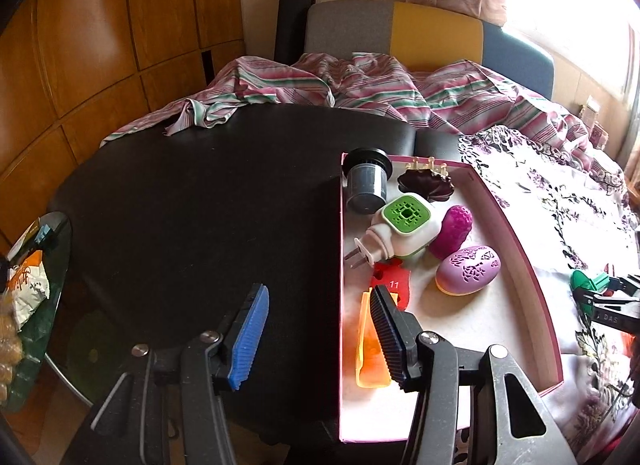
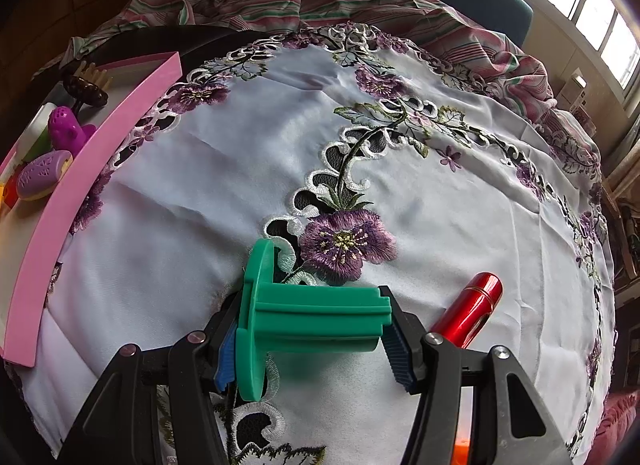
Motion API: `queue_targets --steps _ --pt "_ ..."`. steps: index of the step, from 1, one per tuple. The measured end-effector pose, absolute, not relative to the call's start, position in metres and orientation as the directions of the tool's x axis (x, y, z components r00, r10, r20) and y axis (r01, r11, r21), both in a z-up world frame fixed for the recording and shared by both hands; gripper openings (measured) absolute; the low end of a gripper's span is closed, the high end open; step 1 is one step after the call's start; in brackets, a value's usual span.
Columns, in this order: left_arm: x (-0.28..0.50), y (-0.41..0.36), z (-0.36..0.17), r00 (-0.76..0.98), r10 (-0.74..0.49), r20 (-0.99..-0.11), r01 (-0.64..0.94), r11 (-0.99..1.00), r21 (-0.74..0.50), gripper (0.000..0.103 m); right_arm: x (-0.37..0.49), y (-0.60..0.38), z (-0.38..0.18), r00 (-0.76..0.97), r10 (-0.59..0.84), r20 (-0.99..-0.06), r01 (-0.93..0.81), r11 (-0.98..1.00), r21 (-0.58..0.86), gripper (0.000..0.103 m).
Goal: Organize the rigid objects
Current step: 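Lower the orange slide into the tray and open the left gripper, then carry the green spool into the tray and open the right gripper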
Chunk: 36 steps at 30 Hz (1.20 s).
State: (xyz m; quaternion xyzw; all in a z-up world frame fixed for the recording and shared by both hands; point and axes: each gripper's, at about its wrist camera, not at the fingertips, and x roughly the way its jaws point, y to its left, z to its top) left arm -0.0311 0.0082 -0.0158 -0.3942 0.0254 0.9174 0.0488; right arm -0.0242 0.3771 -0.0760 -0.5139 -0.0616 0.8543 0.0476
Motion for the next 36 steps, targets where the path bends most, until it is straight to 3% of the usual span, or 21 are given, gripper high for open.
queue_targets --steps 19,36 --pt "-0.029 -0.004 -0.014 -0.696 0.065 -0.715 -0.096 -0.995 0.003 0.060 -0.023 0.363 -0.066 -0.446 0.186 -0.875 -0.032 -0.981 -0.192 0.060" --pt "-0.026 -0.011 -0.016 -0.700 0.057 -0.712 -0.081 -0.997 0.000 0.064 -0.017 0.280 -0.018 -0.563 -0.026 -0.826 0.088 -0.996 -0.029 0.060"
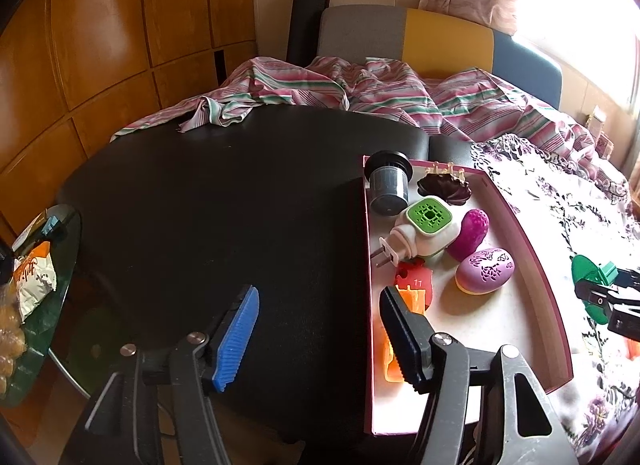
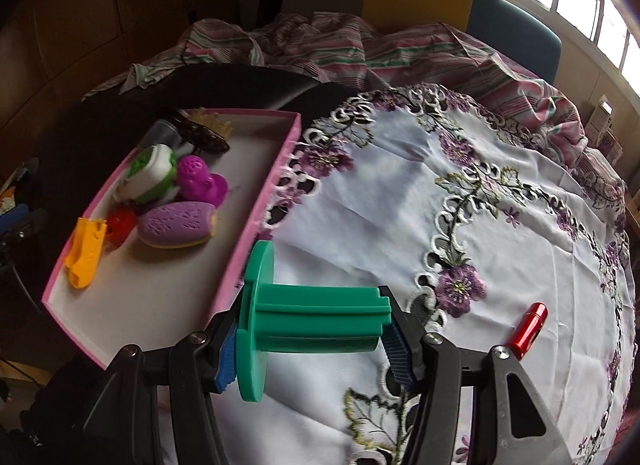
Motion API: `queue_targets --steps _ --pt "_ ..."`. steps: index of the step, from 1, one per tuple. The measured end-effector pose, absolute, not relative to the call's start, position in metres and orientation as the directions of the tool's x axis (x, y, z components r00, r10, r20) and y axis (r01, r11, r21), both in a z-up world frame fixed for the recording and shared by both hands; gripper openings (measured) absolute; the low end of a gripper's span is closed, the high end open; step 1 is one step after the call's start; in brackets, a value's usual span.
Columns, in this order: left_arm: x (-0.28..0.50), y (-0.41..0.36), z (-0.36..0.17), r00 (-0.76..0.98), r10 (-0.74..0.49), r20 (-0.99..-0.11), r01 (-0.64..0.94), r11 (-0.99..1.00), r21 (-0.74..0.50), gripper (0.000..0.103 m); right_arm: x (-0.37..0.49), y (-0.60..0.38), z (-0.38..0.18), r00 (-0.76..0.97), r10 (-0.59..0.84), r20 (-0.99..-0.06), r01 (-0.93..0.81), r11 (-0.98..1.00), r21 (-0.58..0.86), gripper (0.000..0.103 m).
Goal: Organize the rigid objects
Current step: 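Carry the green spool into the tray and open the right gripper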
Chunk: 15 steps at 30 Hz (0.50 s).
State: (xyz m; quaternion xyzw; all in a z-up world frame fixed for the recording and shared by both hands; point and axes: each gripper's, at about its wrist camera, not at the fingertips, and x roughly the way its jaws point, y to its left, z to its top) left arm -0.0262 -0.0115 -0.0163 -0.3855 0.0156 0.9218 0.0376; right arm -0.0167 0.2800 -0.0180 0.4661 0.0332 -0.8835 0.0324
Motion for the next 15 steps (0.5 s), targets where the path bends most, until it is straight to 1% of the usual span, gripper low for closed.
queue_targets --steps 7,15 --pt "-0.025 -0.014 -0.017 -0.702 0.053 -0.711 -0.078 -0.997 0.003 0.064 -0.013 0.225 -0.007 -0.585 -0.127 -0.801 0.208 -0.978 0.002 0.060" --pt "-0.024 -0.016 -0.018 -0.704 0.045 -0.709 -0.071 -0.997 0.007 0.064 -0.012 0.197 -0.016 -0.562 -0.172 -0.809 0.255 -0.967 0.028 0.060"
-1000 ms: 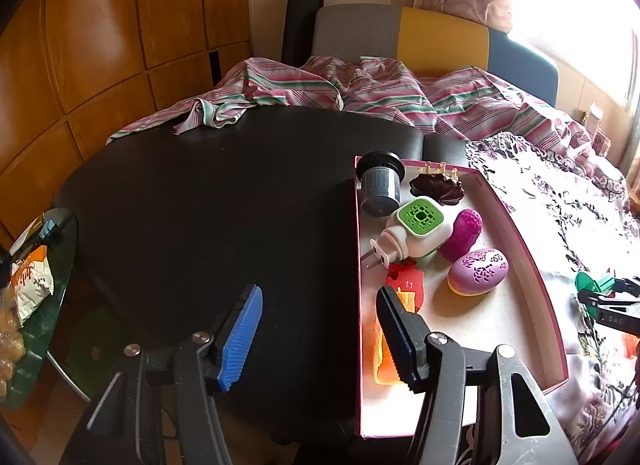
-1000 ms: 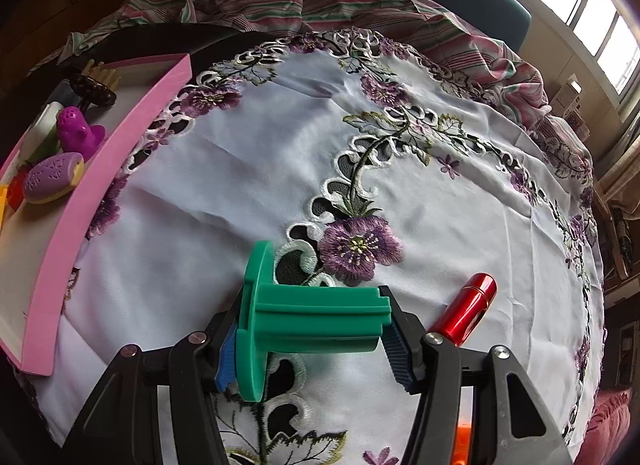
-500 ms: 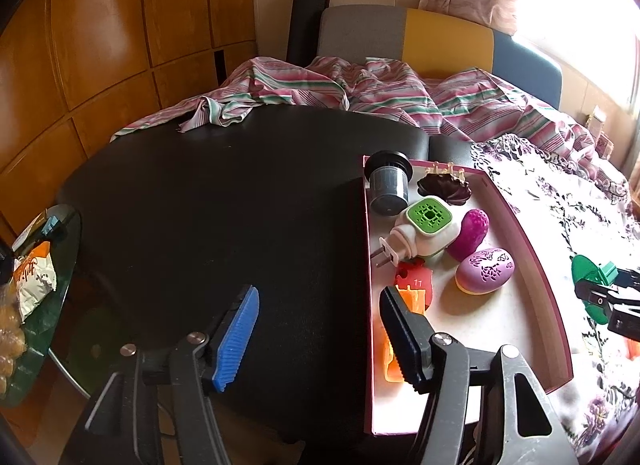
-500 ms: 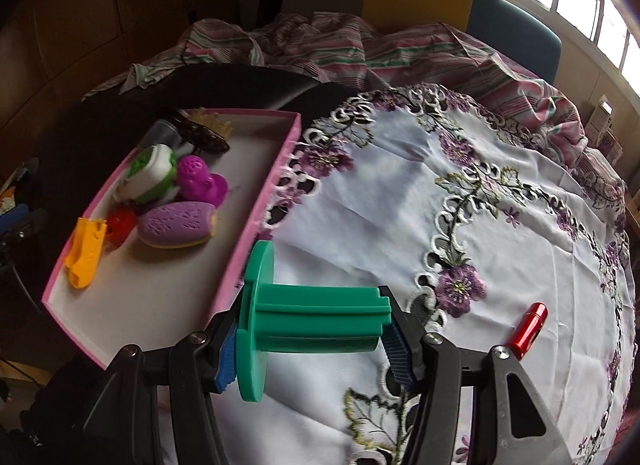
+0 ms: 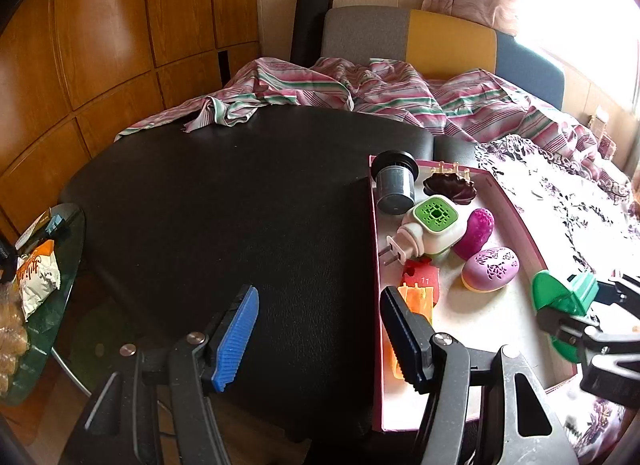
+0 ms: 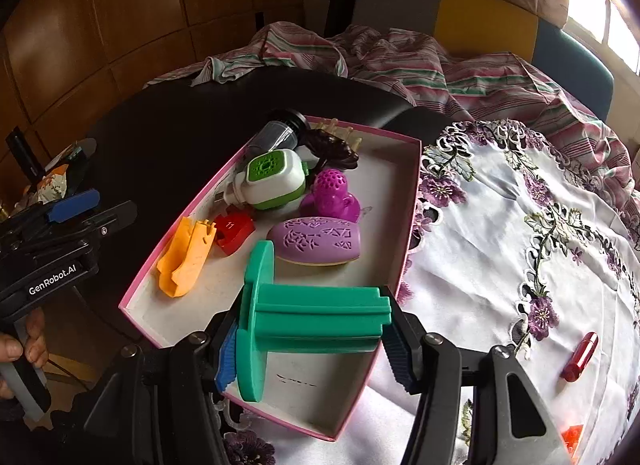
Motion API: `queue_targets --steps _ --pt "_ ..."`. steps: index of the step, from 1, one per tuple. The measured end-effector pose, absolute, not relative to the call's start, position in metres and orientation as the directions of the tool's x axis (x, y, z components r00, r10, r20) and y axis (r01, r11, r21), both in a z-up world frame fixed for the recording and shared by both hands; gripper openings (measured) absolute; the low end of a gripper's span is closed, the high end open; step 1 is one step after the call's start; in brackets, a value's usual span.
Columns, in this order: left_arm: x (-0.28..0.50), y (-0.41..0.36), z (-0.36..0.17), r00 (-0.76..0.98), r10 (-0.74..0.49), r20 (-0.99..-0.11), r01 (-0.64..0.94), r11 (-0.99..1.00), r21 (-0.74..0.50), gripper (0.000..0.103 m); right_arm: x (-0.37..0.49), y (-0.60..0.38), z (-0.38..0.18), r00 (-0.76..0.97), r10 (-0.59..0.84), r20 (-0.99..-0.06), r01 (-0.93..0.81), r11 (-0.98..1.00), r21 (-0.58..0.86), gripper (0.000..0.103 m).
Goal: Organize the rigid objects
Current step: 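Carry the green spool into the tray and open the right gripper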
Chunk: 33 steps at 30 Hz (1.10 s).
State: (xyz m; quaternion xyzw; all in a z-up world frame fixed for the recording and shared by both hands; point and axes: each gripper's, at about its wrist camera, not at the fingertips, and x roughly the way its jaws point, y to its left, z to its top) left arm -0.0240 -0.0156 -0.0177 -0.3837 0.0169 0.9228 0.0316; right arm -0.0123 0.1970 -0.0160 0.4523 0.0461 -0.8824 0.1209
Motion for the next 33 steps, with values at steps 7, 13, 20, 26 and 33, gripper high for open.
queue_targets --steps 7,13,20,26,33 --pt "-0.023 -0.015 -0.016 -0.713 0.038 -0.700 -0.074 -0.997 0.021 0.066 -0.013 0.181 -0.022 -0.542 -0.174 -0.822 0.275 -0.961 0.022 0.060" --pt "-0.021 -0.011 -0.012 -0.728 0.026 -0.685 -0.080 -0.996 0.047 0.067 -0.024 0.167 -0.037 -0.512 -0.114 -0.852 0.284 -0.958 -0.043 0.060" --pt "-0.018 -0.009 -0.003 -0.751 0.010 -0.660 -0.082 -0.994 0.078 0.068 -0.048 0.167 -0.059 -0.486 -0.043 -0.873 0.221 -0.972 -0.075 0.060" --pt "-0.016 -0.008 0.004 -0.771 -0.002 -0.637 -0.079 -0.992 0.099 0.070 -0.056 0.172 -0.061 -0.480 -0.065 -0.875 0.183 -0.983 -0.027 0.060" --pt "-0.016 -0.007 0.005 -0.773 -0.005 -0.634 -0.080 -0.991 0.104 0.071 -0.057 0.178 -0.061 -0.469 -0.118 -0.875 0.170 -0.985 0.041 0.060"
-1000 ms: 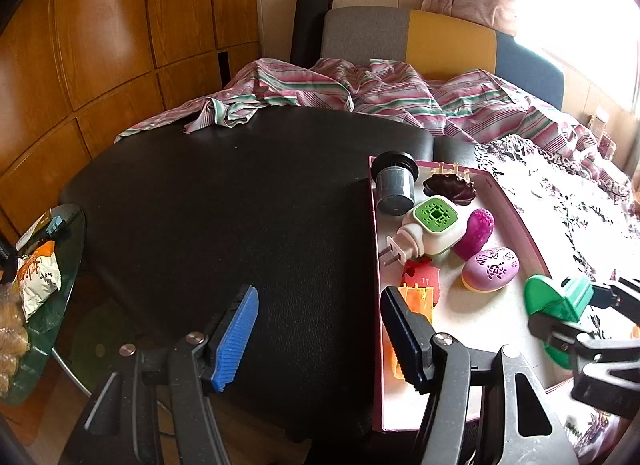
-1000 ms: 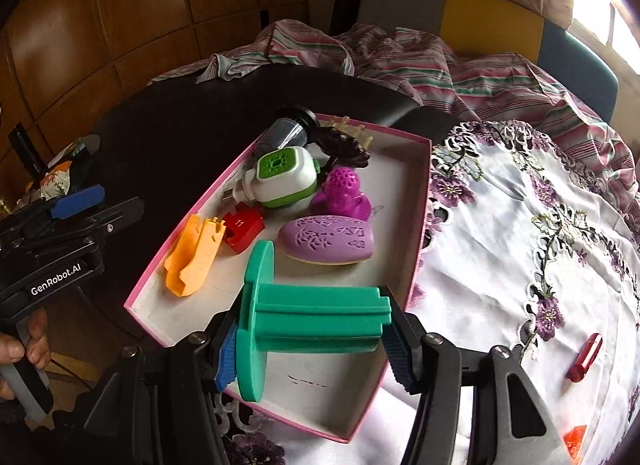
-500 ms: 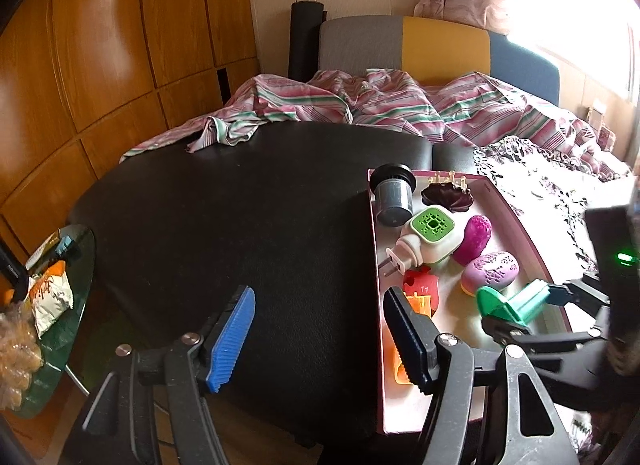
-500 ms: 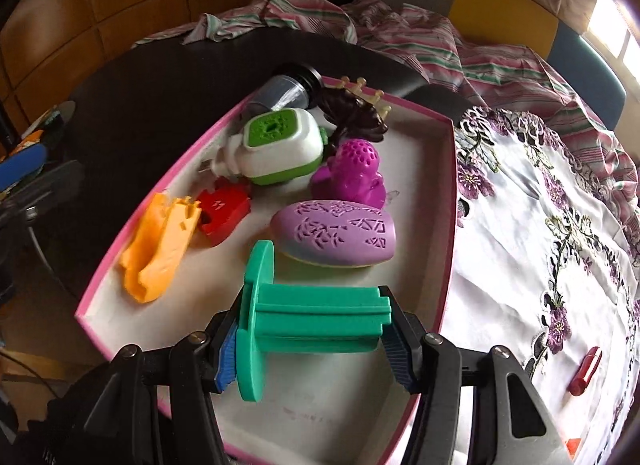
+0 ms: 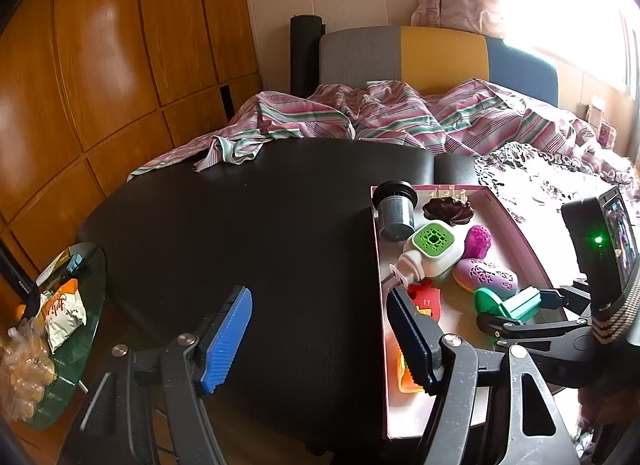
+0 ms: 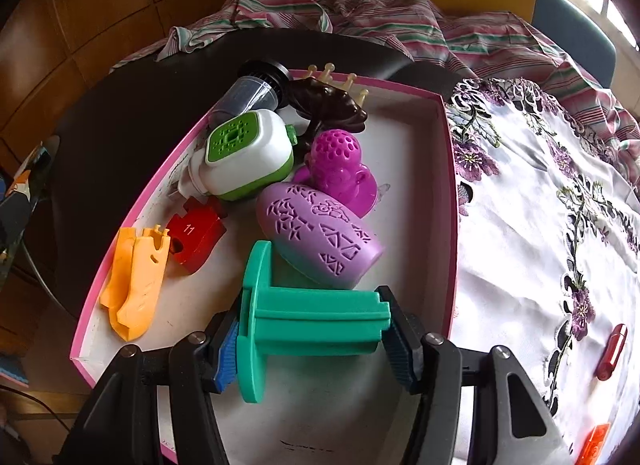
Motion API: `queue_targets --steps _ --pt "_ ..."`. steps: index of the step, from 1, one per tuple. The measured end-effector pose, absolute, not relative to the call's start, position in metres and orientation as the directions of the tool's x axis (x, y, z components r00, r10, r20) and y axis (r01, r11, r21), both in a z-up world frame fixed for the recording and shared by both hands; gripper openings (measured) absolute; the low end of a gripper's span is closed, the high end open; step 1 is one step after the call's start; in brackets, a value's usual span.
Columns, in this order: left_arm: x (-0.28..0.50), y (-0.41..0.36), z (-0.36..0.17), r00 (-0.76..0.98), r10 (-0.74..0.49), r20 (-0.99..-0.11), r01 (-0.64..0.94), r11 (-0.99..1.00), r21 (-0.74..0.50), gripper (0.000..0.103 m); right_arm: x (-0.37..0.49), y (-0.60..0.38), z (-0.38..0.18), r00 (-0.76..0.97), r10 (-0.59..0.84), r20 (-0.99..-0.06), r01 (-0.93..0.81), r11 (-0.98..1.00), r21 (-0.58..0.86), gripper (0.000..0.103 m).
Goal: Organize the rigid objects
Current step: 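Carry the green spool into the tray and open the right gripper, then move both grippers back over the tablecloth toward the red cylinder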
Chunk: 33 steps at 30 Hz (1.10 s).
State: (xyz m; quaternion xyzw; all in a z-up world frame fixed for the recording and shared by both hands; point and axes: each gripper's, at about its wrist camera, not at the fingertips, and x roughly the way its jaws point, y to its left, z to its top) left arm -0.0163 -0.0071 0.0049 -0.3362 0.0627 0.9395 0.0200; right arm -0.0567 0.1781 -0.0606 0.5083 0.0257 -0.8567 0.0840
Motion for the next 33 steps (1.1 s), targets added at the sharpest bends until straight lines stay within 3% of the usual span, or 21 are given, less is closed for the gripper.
queue_targets --steps 21,33 --pt "-0.014 0.003 0.007 -0.776 0.002 -0.631 -0.101 -0.988 0.120 0.074 -0.040 0.212 -0.017 -0.555 -0.181 -0.812 0.166 -0.981 0.106 0.062" --pt "-0.014 0.021 0.007 -0.765 0.039 -0.643 -0.150 -0.982 0.118 0.075 -0.028 0.286 -0.002 -0.574 -0.073 -0.815 0.056 -0.997 0.050 0.062"
